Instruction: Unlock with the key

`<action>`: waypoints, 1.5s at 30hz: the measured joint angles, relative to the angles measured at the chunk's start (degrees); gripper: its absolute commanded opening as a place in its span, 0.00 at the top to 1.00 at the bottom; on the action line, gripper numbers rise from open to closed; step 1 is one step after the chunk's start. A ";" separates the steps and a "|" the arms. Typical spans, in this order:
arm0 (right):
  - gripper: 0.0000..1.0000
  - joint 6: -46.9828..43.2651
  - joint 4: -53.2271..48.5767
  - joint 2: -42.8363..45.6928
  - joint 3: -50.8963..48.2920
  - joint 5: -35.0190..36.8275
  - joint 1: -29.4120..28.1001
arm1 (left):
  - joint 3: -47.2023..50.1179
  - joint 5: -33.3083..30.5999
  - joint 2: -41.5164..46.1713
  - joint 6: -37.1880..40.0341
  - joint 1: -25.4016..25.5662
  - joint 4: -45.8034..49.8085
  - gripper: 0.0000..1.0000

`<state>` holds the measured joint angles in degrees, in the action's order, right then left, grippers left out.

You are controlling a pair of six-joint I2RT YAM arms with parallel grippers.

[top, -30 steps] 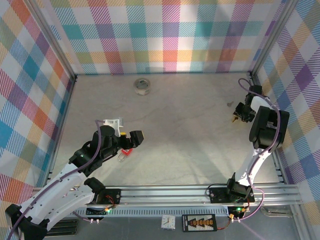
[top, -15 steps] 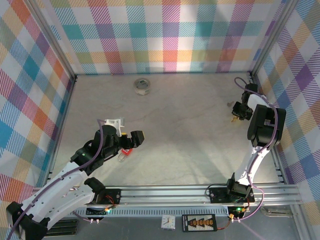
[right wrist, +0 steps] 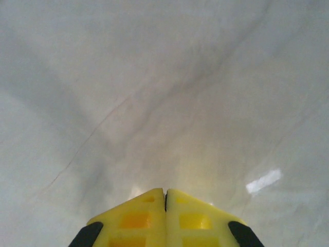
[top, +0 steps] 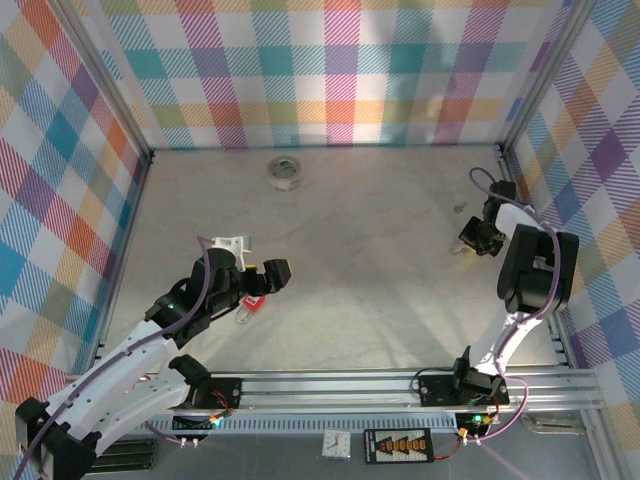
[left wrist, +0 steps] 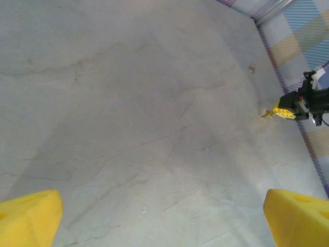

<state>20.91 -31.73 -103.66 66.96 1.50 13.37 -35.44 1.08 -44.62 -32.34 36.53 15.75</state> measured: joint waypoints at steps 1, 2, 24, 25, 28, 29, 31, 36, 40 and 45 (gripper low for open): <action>1.00 0.79 0.39 1.73 -1.20 -1.03 -0.09 | 0.15 0.48 -0.68 -0.92 0.24 -1.33 0.02; 1.00 1.66 0.72 4.11 -2.51 -2.45 -0.28 | 0.28 1.25 -1.70 -2.01 0.63 -3.30 0.03; 1.00 36.15 32.87 37.97 -21.59 -16.35 -32.46 | -4.87 1.22 -30.29 -41.29 12.33 -44.02 0.08; 1.00 37.53 34.16 38.05 -22.51 -15.85 -33.48 | -4.90 0.87 -30.62 -42.25 12.44 -45.09 0.08; 1.00 42.07 38.27 38.05 -25.16 -13.84 -36.87 | -4.90 -0.20 -31.78 -44.89 13.00 -48.37 0.08; 1.00 43.41 39.54 38.07 -25.73 -13.25 -37.97 | -4.90 -0.59 -32.39 -45.79 13.29 -49.55 0.08; 1.00 45.35 41.70 38.25 -26.45 -11.96 -39.80 | -4.90 -0.79 -34.21 -47.63 13.81 -52.68 0.10; 1.00 49.22 47.23 38.62 -27.17 -9.51 -43.34 | -4.85 -1.16 -40.54 -52.76 14.84 -59.54 0.11; 1.00 52.78 51.21 40.35 -29.68 -7.67 -45.68 | -4.63 -2.99 -42.97 -55.78 15.04 -62.90 0.11; 1.00 57.46 54.14 40.61 -32.04 -5.97 -48.24 | -4.35 -6.54 -43.39 -57.75 15.10 -67.78 0.11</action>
<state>78.37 22.41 -63.05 34.92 -4.47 -34.87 -39.79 -5.45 -88.01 -90.08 51.64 -52.03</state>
